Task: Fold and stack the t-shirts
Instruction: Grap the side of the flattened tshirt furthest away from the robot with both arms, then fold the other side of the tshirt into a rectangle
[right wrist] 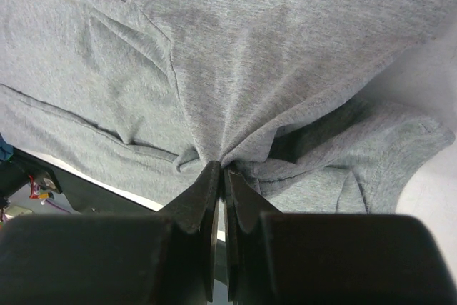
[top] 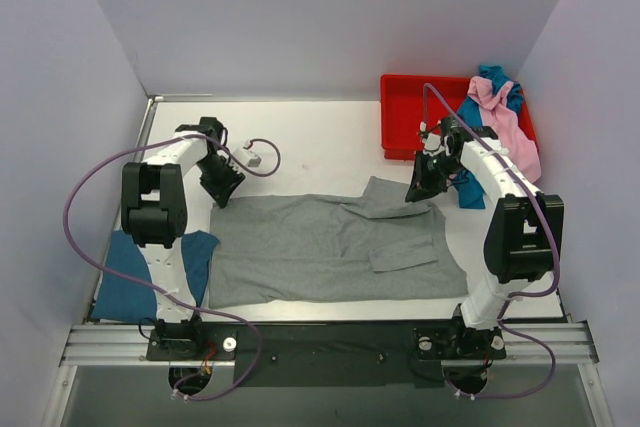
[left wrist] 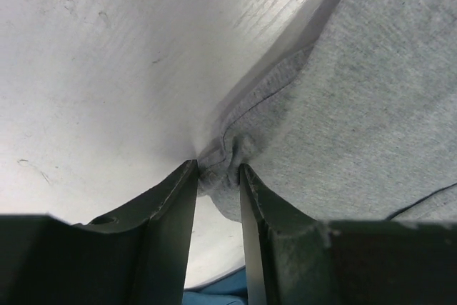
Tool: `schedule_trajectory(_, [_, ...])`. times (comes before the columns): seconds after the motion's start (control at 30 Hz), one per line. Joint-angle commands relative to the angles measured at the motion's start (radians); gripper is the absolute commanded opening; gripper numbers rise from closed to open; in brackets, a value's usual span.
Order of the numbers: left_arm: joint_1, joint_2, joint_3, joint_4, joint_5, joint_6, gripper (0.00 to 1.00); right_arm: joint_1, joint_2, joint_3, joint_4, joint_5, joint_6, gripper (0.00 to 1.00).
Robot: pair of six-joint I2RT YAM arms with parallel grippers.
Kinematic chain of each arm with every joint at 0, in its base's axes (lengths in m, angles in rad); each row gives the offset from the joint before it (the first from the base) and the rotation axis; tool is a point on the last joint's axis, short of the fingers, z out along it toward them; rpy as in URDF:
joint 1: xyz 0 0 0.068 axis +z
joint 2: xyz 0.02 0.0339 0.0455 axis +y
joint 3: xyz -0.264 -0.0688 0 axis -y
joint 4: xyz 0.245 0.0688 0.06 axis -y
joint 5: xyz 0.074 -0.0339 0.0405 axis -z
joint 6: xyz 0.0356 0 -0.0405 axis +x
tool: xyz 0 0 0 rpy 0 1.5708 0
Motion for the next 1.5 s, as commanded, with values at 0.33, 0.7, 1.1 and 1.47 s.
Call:
schedule_trajectory(0.33, [0.032,0.027,0.177,-0.067,0.089,0.039,0.64,-0.015,-0.049,0.019,-0.032,-0.052,-0.013,0.0])
schedule_trajectory(0.7, [0.028,0.084,0.081,-0.091,0.094,0.073,0.61,-0.018,-0.049,0.007,-0.032,-0.042,-0.01,0.0])
schedule_trajectory(1.1, [0.025,-0.083,0.066,-0.159,0.197,0.031,0.0,-0.049,-0.07,0.002,-0.13,0.11,0.069,0.0])
schedule_trajectory(1.47, [0.006,-0.399,-0.273,-0.232,0.156,0.107,0.0,-0.068,-0.085,-0.098,-0.236,0.366,0.123,0.0])
